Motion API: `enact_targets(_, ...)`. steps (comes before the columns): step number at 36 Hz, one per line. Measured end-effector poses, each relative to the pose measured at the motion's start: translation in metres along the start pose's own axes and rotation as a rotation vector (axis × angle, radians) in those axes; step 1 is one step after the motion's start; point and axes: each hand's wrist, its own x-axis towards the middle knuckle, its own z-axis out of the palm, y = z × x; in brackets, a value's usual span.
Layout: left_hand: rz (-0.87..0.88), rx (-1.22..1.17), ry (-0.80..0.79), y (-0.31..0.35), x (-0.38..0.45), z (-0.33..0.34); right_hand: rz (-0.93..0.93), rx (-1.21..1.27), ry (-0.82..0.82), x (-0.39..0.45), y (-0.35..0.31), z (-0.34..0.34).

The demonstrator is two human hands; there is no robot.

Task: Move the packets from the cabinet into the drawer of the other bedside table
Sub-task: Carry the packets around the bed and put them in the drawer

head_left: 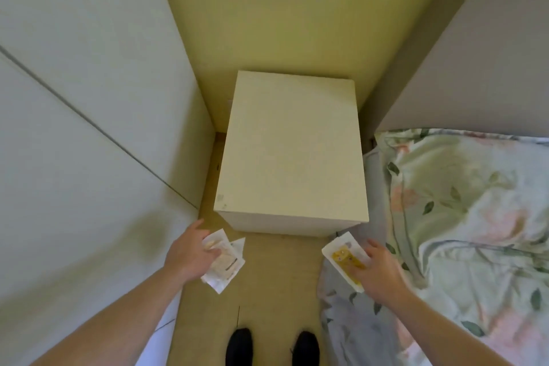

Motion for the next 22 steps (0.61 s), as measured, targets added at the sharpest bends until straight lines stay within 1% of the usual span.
enact_targets(4, 0.001, -0.016, 0.007, -0.003, 0.035, 0.021, 0.023, -0.123, -0.033, 0.052, 0.017, 0.007)
enact_targets(10, 0.054, -0.028, 0.054, 0.005, 0.067, 0.030, -0.011, -0.227, 0.003, 0.083, 0.010, 0.002)
enact_targets(15, 0.033, -0.102, 0.095, 0.016, 0.075, 0.035, 0.004, -0.206, -0.033, 0.093, 0.014, 0.005)
enact_targets(22, 0.013, -0.244, 0.073, 0.017, 0.071, 0.036, 0.021, -0.169, -0.078, 0.088, 0.020, 0.012)
